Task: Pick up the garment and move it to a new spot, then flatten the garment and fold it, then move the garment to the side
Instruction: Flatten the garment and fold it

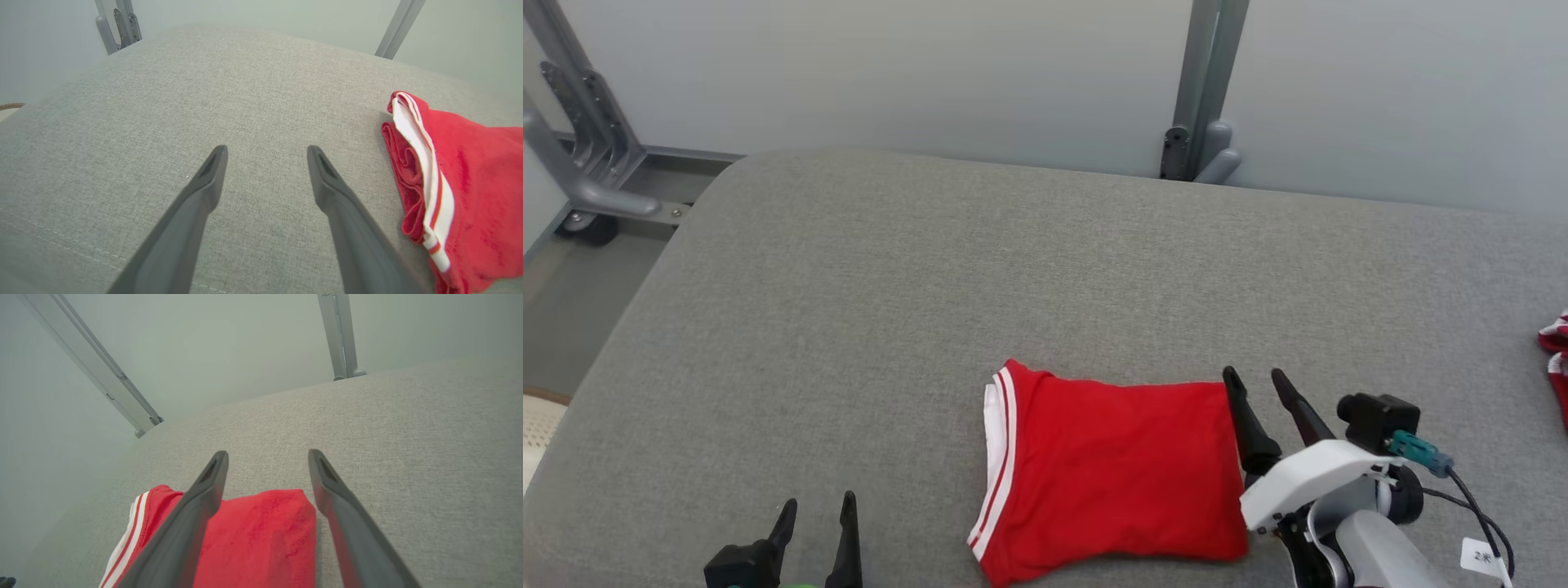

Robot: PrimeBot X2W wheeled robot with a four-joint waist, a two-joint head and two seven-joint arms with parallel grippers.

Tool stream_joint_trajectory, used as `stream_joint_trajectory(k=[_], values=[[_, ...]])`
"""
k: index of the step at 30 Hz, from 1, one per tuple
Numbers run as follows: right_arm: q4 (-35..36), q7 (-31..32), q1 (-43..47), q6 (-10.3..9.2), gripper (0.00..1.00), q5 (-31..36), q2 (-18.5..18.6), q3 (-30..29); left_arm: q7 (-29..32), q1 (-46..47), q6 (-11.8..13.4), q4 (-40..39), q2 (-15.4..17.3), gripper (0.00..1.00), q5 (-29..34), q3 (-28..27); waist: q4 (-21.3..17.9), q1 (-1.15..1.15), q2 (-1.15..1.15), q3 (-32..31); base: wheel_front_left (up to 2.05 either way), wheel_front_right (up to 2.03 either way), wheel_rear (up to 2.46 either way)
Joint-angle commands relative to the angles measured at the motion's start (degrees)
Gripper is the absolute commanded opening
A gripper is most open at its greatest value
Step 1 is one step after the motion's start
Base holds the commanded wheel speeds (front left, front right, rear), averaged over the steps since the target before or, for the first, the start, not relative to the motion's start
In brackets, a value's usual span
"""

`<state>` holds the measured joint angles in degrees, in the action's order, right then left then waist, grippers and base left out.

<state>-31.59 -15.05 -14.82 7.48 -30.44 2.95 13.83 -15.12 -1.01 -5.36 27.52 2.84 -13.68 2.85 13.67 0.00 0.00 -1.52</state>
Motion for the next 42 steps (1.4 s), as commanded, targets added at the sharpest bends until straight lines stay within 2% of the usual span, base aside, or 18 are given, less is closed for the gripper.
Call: stream_joint_trajectory(k=[1, 8, 16, 24, 42], values=[[0.4, -0.1, 2.0, 0.00, 1.00, 1.8, 0.1, -2.6, 0.0, -0.8, 0.4, -0.6, 0.2, 1.00, 0.4, -0.5, -3.1, 0.00, 0.00, -0.6, 0.00, 0.00, 0.00], [2.2, -0.1, 6.1, 0.00, 1.00, 10.5, 0.2, -9.0, 0.0, -0.8, 0.8, -1.3, 0.1, 1.00, 0.7, -1.8, -7.1, 0.00, 0.00, -1.0, 0.00, 0.00, 0.00], [5.5, -0.1, 9.1, 0.00, 1.00, 18.3, 0.1, -13.0, 0.0, -1.2, 1.3, -2.6, 0.1, 1.00, 1.4, -2.9, -9.9, 0.00, 0.00, -1.6, 0.00, 0.00, 0.00], [7.2, -0.1, 11.5, 0.00, 1.00, 18.6, 0.1, -14.4, 0.0, -2.0, 1.3, -3.5, 0.2, 1.00, 1.6, -4.2, -12.0, 0.00, 0.00, -2.6, 0.00, 0.00, 0.00], [11.6, -0.1, 13.9, 0.00, 1.00, 19.2, 0.1, -12.3, 0.0, -3.0, 0.3, -6.1, 0.2, 1.00, 3.7, -5.2, -13.1, 0.00, 0.00, -2.3, 0.00, 0.00, 0.00]])
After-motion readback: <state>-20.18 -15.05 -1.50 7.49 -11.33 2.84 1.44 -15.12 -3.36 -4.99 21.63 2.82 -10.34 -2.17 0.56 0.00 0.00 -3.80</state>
